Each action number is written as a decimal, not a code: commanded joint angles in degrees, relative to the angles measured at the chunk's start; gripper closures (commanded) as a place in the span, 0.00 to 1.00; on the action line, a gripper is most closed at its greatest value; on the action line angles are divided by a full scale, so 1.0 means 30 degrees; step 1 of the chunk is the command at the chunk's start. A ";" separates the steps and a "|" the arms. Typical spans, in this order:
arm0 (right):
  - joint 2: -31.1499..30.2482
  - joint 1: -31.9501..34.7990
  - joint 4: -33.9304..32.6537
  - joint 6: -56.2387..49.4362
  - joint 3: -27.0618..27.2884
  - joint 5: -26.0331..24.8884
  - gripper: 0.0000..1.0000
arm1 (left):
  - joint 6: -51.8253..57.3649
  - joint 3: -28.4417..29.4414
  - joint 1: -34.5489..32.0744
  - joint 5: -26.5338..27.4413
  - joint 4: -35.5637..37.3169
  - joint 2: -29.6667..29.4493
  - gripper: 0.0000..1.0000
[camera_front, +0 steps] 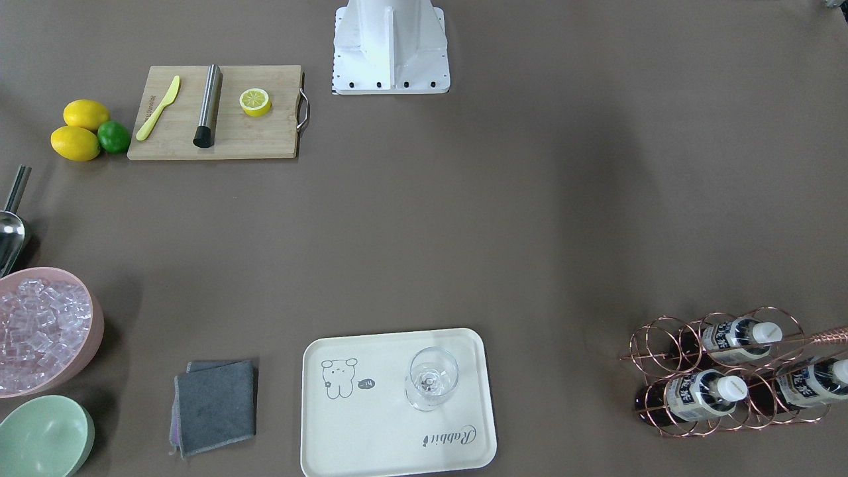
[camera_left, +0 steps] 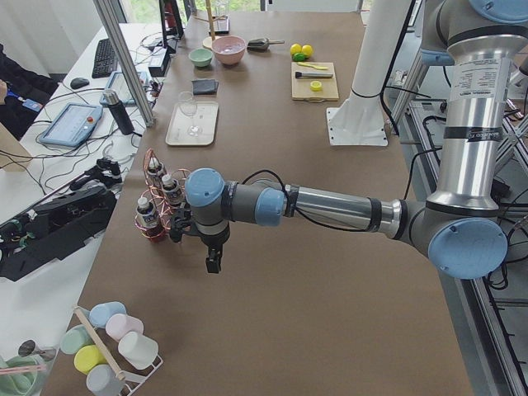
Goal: Take tea from basket to plate
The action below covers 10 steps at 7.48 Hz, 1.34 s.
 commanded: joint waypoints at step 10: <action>0.0011 -0.0016 0.0000 0.0030 -0.0402 -0.0556 0.00 | -0.0040 0.0049 0.0002 0.0776 -0.0268 0.0314 0.01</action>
